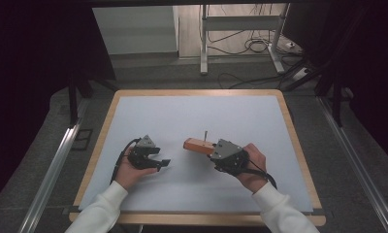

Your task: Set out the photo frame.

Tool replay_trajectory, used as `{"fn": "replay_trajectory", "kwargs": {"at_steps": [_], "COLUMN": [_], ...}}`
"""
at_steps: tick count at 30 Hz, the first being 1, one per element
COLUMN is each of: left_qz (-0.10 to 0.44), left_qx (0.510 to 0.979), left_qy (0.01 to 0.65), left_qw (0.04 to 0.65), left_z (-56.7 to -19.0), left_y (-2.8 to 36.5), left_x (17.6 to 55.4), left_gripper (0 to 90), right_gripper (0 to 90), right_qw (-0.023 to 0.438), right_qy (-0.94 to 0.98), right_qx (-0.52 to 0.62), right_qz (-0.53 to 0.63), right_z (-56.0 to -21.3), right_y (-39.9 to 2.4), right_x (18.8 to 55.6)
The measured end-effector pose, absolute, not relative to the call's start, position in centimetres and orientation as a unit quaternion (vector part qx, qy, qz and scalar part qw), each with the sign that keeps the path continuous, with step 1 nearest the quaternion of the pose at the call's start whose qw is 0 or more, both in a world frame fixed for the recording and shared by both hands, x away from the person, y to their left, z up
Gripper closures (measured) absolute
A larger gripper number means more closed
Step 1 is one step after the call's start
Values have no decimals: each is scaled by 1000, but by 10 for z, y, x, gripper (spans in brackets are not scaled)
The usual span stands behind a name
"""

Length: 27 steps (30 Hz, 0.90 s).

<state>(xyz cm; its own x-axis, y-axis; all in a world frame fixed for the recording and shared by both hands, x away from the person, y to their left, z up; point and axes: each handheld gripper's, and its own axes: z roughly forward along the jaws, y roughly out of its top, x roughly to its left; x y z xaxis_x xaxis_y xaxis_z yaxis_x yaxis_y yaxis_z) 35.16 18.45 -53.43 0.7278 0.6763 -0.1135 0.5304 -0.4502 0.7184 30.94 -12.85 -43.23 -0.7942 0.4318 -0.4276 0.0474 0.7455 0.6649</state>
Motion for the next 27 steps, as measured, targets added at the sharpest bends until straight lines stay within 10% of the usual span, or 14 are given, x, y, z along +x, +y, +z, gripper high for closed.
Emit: {"fn": "replay_trajectory", "kwargs": {"at_steps": [27], "left_qz": [90], "left_qx": [852], "left_qy": [352], "left_qw": [377], "left_z": [-537], "left_y": [182], "left_x": [352], "left_gripper": [297], "right_gripper": [696], "right_qw": [266], "right_qy": [889], "right_qx": [139], "right_qz": [346], "right_z": [-410], "right_y": [-132], "right_x": [322]}}
